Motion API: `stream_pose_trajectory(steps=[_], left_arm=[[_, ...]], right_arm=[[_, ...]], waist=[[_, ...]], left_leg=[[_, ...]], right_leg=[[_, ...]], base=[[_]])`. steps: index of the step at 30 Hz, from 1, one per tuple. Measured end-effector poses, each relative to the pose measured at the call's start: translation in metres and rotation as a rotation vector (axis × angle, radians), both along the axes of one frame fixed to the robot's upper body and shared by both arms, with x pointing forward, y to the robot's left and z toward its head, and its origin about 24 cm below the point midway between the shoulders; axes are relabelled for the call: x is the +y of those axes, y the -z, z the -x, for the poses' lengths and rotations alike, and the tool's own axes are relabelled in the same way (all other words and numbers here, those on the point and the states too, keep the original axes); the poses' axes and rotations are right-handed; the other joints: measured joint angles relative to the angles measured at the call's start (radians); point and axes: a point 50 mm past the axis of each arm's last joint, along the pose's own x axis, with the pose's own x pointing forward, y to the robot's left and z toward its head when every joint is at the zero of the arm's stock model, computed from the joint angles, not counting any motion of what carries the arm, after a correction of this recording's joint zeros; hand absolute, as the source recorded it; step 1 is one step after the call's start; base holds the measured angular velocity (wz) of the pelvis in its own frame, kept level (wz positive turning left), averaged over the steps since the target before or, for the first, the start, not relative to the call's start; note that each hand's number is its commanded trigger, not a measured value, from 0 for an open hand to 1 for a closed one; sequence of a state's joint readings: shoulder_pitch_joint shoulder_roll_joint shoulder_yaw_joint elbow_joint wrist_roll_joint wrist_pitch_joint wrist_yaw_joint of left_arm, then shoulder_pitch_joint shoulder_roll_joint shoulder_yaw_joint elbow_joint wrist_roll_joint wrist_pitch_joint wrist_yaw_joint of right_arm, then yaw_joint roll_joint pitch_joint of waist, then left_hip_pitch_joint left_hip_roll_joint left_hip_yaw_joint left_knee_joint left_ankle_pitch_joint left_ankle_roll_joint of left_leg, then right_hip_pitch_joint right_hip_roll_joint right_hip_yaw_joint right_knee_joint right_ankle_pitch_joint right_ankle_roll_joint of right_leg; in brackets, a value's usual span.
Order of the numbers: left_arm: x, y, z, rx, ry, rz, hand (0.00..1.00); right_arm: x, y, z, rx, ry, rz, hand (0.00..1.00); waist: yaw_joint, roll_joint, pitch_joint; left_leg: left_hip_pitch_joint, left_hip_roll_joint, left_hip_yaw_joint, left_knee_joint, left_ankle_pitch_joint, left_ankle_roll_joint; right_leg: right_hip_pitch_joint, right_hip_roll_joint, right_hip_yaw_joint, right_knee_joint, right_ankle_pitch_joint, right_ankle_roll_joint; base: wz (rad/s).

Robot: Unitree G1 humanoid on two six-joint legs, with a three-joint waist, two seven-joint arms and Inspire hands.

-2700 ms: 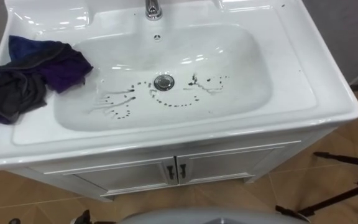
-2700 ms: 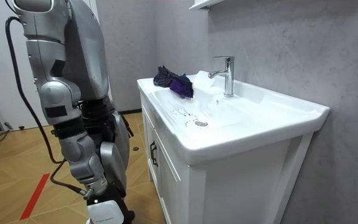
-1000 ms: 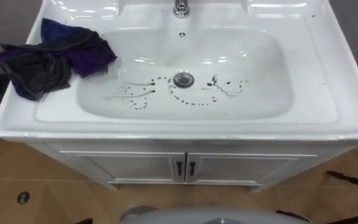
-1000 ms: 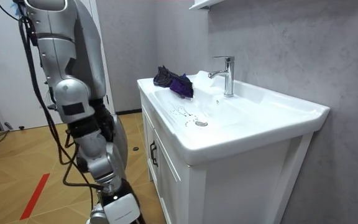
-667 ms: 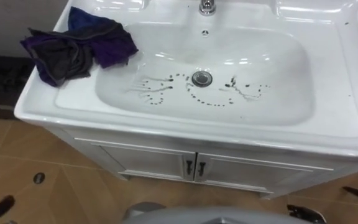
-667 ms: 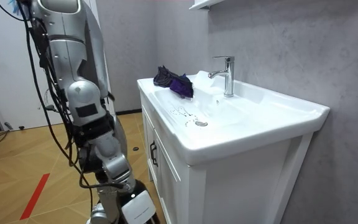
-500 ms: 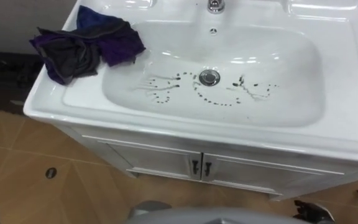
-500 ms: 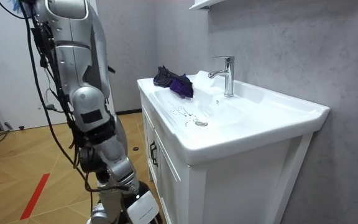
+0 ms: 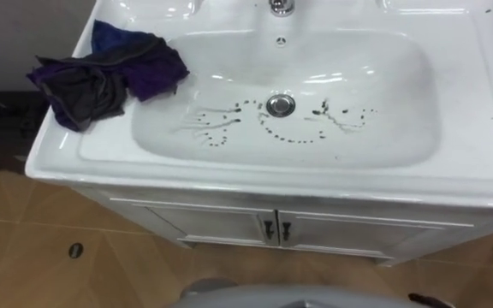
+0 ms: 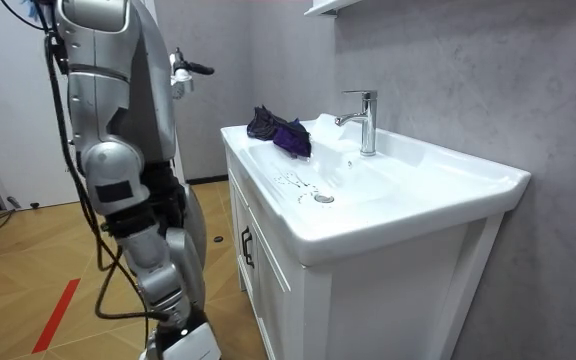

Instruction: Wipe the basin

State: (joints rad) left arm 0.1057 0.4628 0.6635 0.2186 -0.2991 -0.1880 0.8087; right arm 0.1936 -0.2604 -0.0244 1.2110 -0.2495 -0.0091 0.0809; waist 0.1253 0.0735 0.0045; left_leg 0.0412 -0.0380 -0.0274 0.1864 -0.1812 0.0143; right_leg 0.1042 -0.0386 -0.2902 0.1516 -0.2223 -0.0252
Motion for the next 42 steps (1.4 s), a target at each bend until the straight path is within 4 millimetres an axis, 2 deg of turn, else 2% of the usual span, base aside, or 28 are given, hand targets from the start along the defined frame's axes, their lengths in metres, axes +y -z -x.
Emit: stream_pose_trajectory(steps=[5,8,10,14,16,17,18,23,26,30,33,42], left_arm=[[-0.015,-0.016,-0.013,0.056,0.089,-0.150,0.00],[-0.026,-0.017,-0.023,0.132,0.150,-0.226,0.00],[-0.034,-0.014,-0.028,0.173,0.187,-0.252,0.00],[-0.052,0.000,-0.043,0.262,0.310,-0.250,0.00],[-0.059,0.005,-0.049,0.294,0.370,-0.245,0.00],[-0.062,0.008,-0.052,0.310,0.402,-0.240,0.00],[-0.065,0.010,-0.054,0.324,0.429,-0.234,0.00],[-0.071,0.015,-0.059,0.354,0.490,-0.223,0.00],[-0.070,0.026,-0.060,0.401,0.503,-0.190,0.00],[-0.079,0.058,-0.061,0.522,0.555,-0.104,0.00],[-0.088,0.070,-0.063,0.555,0.594,-0.071,0.00],[-0.091,0.078,-0.062,0.584,0.606,-0.042,0.00]], right_arm=[[0.001,0.001,0.010,0.045,0.024,-0.028,0.00],[0.002,0.001,0.014,0.067,0.025,-0.044,0.00],[0.003,0.001,0.016,0.078,0.024,-0.061,0.00],[0.003,0.002,0.018,0.100,0.032,-0.069,0.00],[0.003,0.002,0.018,0.099,0.030,-0.071,0.00],[0.003,0.002,0.018,0.100,0.029,-0.070,0.00],[0.003,0.002,0.018,0.103,0.026,-0.070,0.00],[0.004,0.002,0.019,0.117,0.026,-0.090,0.00],[0.005,0.002,0.019,0.129,0.029,-0.097,0.00],[0.006,0.003,0.019,0.140,0.014,-0.097,0.00],[0.008,0.004,0.016,0.144,0.014,-0.100,0.00],[0.012,0.005,0.012,0.148,0.014,-0.107,0.00]], waist=[[-0.025,-0.001,0.0013],[-0.047,0.001,0.0013],[-0.048,0.003,0.0020],[-0.091,0.003,0.0009],[-0.099,0.004,0.0016],[-0.105,-0.002,0.0055],[-0.110,-0.002,0.0055],[-0.130,-0.010,0.0060],[-0.146,-0.014,0.0057],[-0.164,-0.012,0.0023],[-0.174,-0.020,0.0052],[-0.202,-0.015,0.0050]], left_leg=[[0.009,0.001,0.001,-0.005,0.000,0.000],[0.015,0.004,0.011,-0.006,0.000,0.000],[0.022,0.007,0.024,-0.007,0.000,0.000],[0.025,0.009,0.025,-0.008,0.000,0.000],[0.025,0.010,0.028,-0.008,0.000,0.000],[0.027,0.011,0.033,-0.008,0.000,0.000],[0.031,0.012,0.045,-0.008,0.000,0.000],[0.042,0.019,0.082,-0.020,0.000,0.000],[0.043,0.025,0.107,-0.023,0.000,0.000],[0.045,0.026,0.110,-0.023,0.000,0.000],[0.043,0.028,0.109,-0.023,0.000,0.000],[0.055,0.027,0.109,-0.025,0.000,0.000]], right_leg=[[0.000,0.002,0.017,0.003,0.001,0.001],[0.001,0.003,0.023,0.006,0.001,0.000],[0.001,0.005,0.039,0.008,0.002,-0.001],[0.000,0.006,0.044,0.015,0.003,-0.003],[-0.005,0.006,0.051,0.018,0.003,-0.003],[-0.007,0.007,0.061,0.020,0.004,-0.004],[-0.007,0.009,0.071,0.020,0.004,-0.004],[-0.013,0.014,0.099,0.021,0.009,-0.006],[-0.014,0.017,0.103,0.021,0.015,-0.008],[-0.015,0.020,0.111,0.019,0.017,-0.010],[-0.019,0.021,0.112,0.016,0.017,-0.011],[-0.016,0.024,0.136,0.020,0.018,-0.010]], base=[[-0.09],[-0.09],[-0.20],[-0.05],[-0.12],[-0.22],[-0.23],[-0.19],[-0.11],[-0.05],[0.00],[-0.05]])
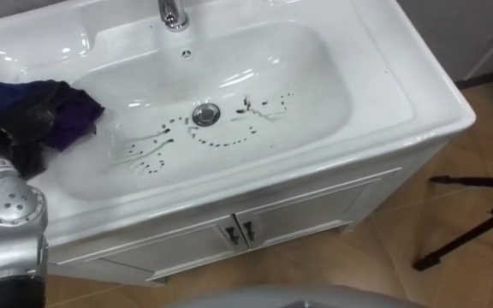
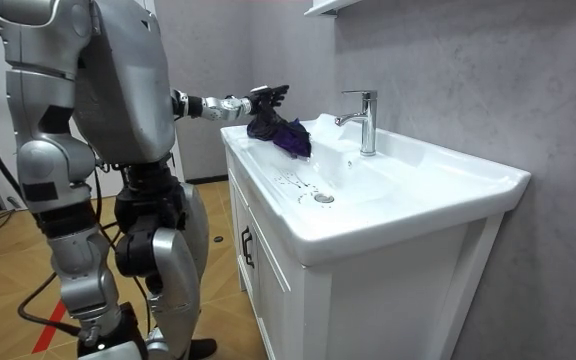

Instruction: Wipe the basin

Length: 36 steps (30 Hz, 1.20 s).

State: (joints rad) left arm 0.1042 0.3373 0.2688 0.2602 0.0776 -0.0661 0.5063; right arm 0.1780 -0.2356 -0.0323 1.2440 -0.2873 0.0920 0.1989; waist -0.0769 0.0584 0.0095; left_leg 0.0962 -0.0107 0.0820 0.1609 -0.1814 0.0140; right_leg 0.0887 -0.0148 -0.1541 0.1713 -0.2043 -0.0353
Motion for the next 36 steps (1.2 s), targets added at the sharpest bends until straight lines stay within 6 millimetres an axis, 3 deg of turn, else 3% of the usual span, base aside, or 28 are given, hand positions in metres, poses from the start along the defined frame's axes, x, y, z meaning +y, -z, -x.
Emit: stream_pose_trajectory(steps=[14,23,36], left_arm=[[0.003,0.012,-0.006,0.120,-0.028,-0.043,0.00],[0.001,0.039,0.001,0.282,-0.022,-0.031,0.00],[-0.003,0.042,-0.004,0.298,-0.020,-0.006,0.00]], right_arm=[[0.000,0.000,0.002,0.025,0.003,0.030,0.00],[-0.001,0.000,-0.003,0.026,0.001,0.052,0.00],[-0.002,0.000,-0.010,0.026,0.002,0.066,0.00]], waist=[[0.003,0.005,-0.0021],[-0.001,0.009,-0.0033],[0.000,0.005,-0.0061]], left_leg=[[0.004,-0.001,0.000,-0.001,0.000,0.000],[0.003,0.000,0.000,-0.001,0.000,0.000],[0.007,0.000,0.001,-0.001,0.000,0.000]], right_leg=[[0.002,0.002,0.016,0.001,0.007,0.003],[-0.005,0.003,0.024,0.003,0.007,0.002],[-0.011,0.002,0.028,0.017,0.008,0.003]], base=[[-0.03],[-0.01],[-0.01]])
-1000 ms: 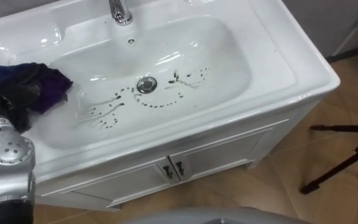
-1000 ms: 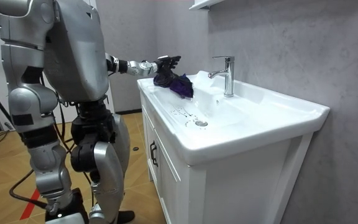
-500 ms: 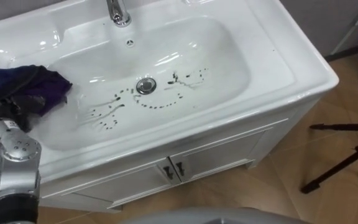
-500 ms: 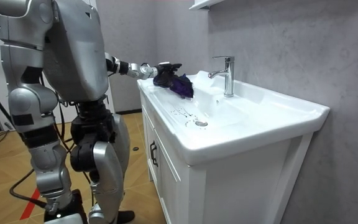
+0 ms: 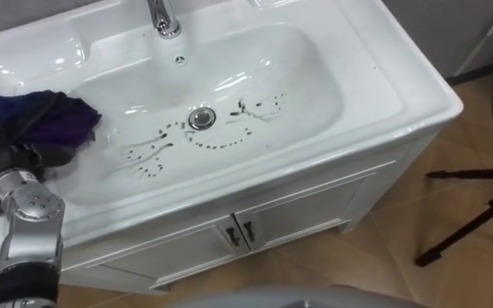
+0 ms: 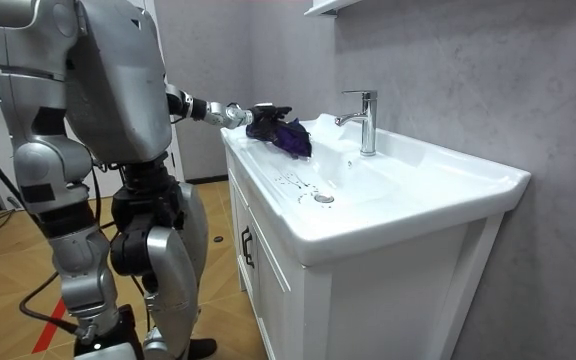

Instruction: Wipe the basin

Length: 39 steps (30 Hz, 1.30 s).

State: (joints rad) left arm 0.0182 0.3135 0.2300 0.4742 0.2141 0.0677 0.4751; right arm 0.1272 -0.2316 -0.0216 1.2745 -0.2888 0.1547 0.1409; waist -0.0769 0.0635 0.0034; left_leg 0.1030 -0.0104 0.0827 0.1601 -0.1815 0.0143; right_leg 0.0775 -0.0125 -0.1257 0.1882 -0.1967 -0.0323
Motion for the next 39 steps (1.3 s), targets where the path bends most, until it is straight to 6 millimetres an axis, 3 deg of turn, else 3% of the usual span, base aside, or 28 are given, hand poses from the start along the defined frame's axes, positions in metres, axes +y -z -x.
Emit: stream_pose_trajectory(steps=[12,18,24,25,26,27,39], left_arm=[[-0.001,0.018,0.010,0.054,-0.049,-0.015,0.00],[0.000,0.025,0.015,0.086,-0.045,-0.014,0.00],[-0.001,0.035,0.018,0.168,0.011,0.000,0.00],[-0.001,0.035,0.017,0.175,0.018,0.001,0.29],[0.001,0.035,0.017,0.185,0.029,0.003,0.83],[0.003,0.037,0.020,0.209,0.039,0.004,1.00],[0.017,0.030,0.015,0.262,0.095,-0.017,1.00]], right_arm=[[-0.001,0.000,0.000,0.000,0.004,0.024,0.00],[-0.002,0.000,-0.001,-0.007,0.015,0.028,0.00],[-0.002,-0.001,-0.003,-0.015,0.025,0.017,0.00],[-0.002,-0.001,-0.003,-0.017,0.026,0.018,0.00],[-0.002,-0.001,-0.003,-0.016,0.026,0.019,0.00],[-0.002,-0.001,-0.003,-0.016,0.026,0.019,0.00],[-0.003,-0.002,-0.012,0.006,0.040,-0.008,0.00]], waist=[[0.003,-0.003,-0.0038],[0.002,0.003,-0.0176],[0.001,0.016,-0.0164],[0.001,0.016,-0.0161],[0.001,0.016,-0.0160],[0.002,0.016,-0.0160],[0.003,0.023,-0.0158]], left_leg=[[0.029,0.001,0.034,-0.004,0.000,0.000],[0.034,0.004,0.049,-0.018,0.000,0.000],[0.047,0.004,0.053,-0.029,0.000,0.000],[0.047,0.004,0.053,-0.029,0.000,0.000],[0.048,0.005,0.053,-0.031,0.000,0.001],[0.047,0.006,0.053,-0.031,0.000,0.001],[0.051,0.007,0.055,-0.031,-0.001,0.002]], right_leg=[[0.000,0.001,0.041,0.017,0.002,0.003],[-0.005,0.002,0.041,0.019,0.006,0.003],[-0.007,0.000,0.040,0.038,-0.001,0.002],[-0.007,0.001,0.040,0.038,-0.001,0.001],[-0.008,0.002,0.040,0.039,-0.001,0.001],[-0.007,0.002,0.039,0.039,-0.002,0.001],[0.005,0.003,0.035,0.034,-0.002,0.000]], base=[[-0.12],[-0.05],[-0.01],[0.00],[0.00],[0.00],[0.01]])
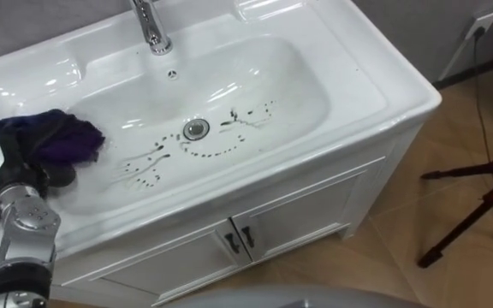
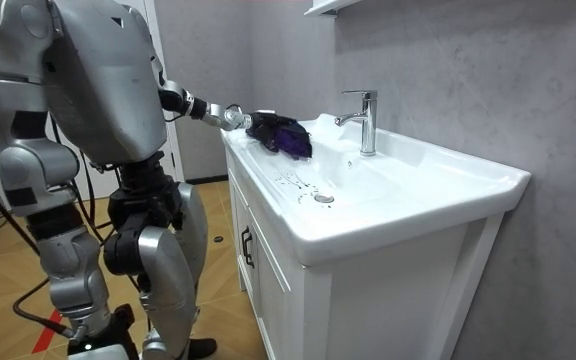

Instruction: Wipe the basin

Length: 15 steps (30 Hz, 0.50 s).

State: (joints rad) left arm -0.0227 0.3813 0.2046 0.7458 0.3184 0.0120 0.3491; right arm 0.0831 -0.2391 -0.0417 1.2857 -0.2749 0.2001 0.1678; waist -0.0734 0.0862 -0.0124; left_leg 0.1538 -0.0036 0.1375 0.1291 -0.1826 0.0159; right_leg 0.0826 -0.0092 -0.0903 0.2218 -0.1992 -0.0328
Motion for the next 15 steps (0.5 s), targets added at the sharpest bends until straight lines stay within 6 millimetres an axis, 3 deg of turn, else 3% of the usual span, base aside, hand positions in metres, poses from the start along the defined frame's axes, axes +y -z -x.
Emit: stream_pose_trajectory(steps=[5,15], left_arm=[[0.006,-0.002,-0.004,0.013,-0.014,-0.007,1.00],[0.009,-0.001,-0.004,0.007,-0.045,0.009,1.00]], right_arm=[[0.000,-0.001,-0.012,-0.018,-0.004,-0.008,0.00],[-0.001,-0.001,-0.014,-0.019,-0.003,-0.012,0.00]], waist=[[0.001,0.006,0.0000],[0.006,0.011,0.0001]], left_leg=[[0.003,-0.003,0.002,0.001,0.000,0.000],[0.016,-0.010,0.023,0.003,0.001,0.001]], right_leg=[[0.004,-0.004,-0.001,-0.001,-0.002,0.003],[0.014,-0.015,0.002,-0.001,-0.011,0.012]], base=[[0.01],[-0.01]])
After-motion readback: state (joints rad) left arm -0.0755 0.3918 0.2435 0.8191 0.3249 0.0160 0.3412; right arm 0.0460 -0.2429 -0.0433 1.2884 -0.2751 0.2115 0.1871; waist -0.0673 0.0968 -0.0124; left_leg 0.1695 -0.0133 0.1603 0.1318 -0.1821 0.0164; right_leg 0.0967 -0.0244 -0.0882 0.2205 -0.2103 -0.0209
